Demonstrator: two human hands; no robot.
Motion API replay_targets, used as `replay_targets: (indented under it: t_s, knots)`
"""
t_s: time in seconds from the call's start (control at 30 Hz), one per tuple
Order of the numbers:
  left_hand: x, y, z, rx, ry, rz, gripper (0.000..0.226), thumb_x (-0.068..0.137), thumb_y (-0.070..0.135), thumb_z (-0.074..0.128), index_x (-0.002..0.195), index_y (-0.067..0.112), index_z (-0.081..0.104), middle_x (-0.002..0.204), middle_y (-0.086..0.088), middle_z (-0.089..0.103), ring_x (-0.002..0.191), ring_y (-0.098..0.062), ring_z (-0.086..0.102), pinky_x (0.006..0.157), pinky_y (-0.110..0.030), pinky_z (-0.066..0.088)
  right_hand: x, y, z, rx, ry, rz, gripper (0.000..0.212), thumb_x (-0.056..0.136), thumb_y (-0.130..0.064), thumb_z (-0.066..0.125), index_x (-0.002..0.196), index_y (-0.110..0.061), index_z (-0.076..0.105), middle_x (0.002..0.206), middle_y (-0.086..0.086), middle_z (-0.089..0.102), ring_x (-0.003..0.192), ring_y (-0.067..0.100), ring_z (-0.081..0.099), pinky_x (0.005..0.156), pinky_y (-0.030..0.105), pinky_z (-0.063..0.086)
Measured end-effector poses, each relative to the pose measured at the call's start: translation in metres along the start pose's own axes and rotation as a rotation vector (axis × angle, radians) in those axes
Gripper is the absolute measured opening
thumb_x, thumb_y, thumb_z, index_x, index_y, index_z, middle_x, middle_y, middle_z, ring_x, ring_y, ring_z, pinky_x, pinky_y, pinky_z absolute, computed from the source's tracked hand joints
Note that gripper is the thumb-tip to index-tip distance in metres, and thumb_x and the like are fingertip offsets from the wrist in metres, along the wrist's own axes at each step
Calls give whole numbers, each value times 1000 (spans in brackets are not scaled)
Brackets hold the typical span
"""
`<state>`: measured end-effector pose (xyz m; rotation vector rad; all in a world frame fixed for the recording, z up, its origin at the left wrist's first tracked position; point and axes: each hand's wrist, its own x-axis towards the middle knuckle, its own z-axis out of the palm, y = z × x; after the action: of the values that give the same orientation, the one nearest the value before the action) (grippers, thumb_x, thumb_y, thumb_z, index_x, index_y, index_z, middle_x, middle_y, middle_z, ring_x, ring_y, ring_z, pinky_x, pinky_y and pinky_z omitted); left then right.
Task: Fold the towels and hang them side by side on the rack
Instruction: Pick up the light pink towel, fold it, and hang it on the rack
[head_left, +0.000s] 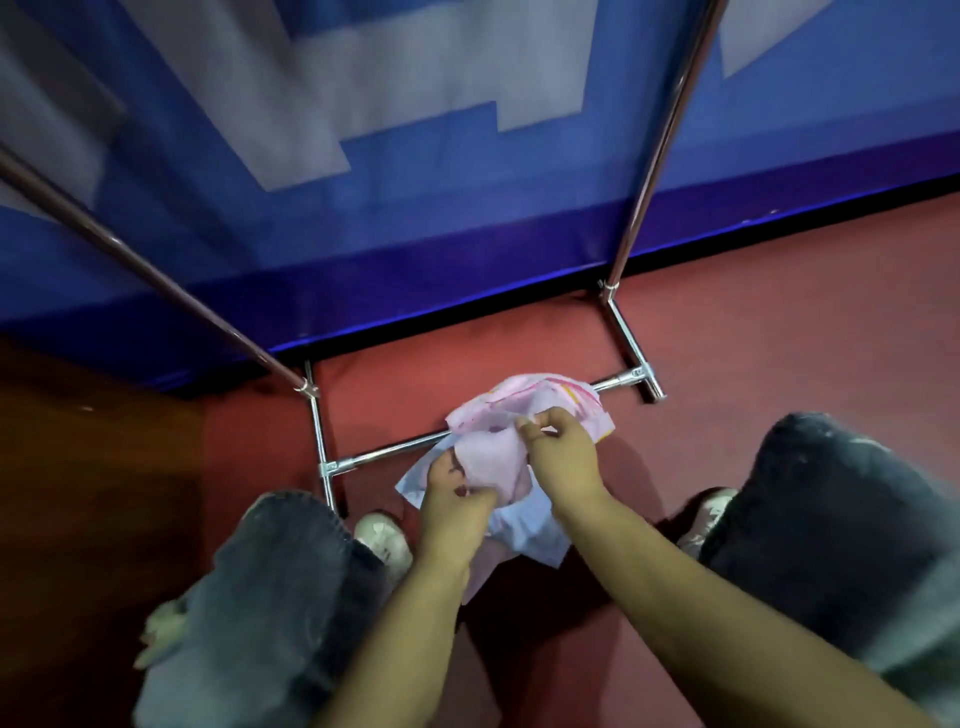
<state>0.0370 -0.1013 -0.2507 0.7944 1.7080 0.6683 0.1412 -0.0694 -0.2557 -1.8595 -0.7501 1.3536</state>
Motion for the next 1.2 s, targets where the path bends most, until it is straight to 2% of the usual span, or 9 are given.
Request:
replay_targets:
  t_s: [0.1,0.23,0.3,0.47,0.63,0.8,0.9,1.07,1.2]
  knots:
    - [-39,22,-15,-60,-27,97,33,77,-2,65,104,14,57,105,-6,66,100,-17,62,89,-30,48,-35,-37,-16,126,-11,-62,18,88,-16,60,72,-12,52,64,2,53,60,13,48,59,25,40]
    - [-97,56,-30,-198,-117,227,21,82,-11,59,85,9,56,76,-1,66,63,3,64,59,-9,48,-86,-88,-35,270,-59,-173,29,89,-15,61,64,-15,46,56,1,47,48,8,42,50,19,39]
    - [-119,69,-36,-224,-130,311,20,83,-12,58,84,8,56,72,-3,66,60,0,63,56,-11,48,-109,-109,-44,358,-138,-222,25,89,-16,60,68,-12,47,61,8,47,56,16,43,56,25,38]
    - [-166,98,-59,-376,-38,511,27,88,-3,57,106,17,56,100,-8,72,92,-19,68,72,-27,54,-157,-149,-66,436,-273,-307,22,90,-19,59,71,-13,49,69,11,49,66,21,45,60,31,39]
    - [-214,132,-86,-687,-133,646,48,90,-3,51,123,32,48,88,-3,74,85,-15,70,68,-27,56,-183,-171,-81,485,-315,-341,16,93,-16,55,81,-7,56,82,17,60,76,24,59,63,25,53]
    - [-245,169,-98,-656,-188,767,26,89,-3,49,97,15,66,72,-1,68,69,-12,66,64,-24,55,-198,-177,-78,465,-320,-369,21,93,-14,54,73,-10,49,68,14,45,57,18,46,54,23,44]
    - [-256,186,-98,-627,-197,790,23,89,-4,49,90,10,68,77,-6,69,74,-14,68,69,-26,57,-211,-182,-80,461,-344,-414,16,90,-9,57,77,-14,49,54,4,52,47,12,46,50,21,40]
    - [-267,210,-103,-669,-238,798,36,87,-16,40,96,7,67,83,-9,73,81,-19,70,73,-27,59,-232,-189,-90,382,-637,-590,22,77,-15,59,98,-20,57,90,4,65,87,19,60,75,30,47]
    - [-268,220,-109,-666,-233,835,47,83,-22,36,102,9,65,90,-8,73,90,-21,61,78,-27,49,-234,-187,-91,153,-621,-763,56,66,-36,75,117,-23,54,114,-2,67,108,14,63,93,35,51]
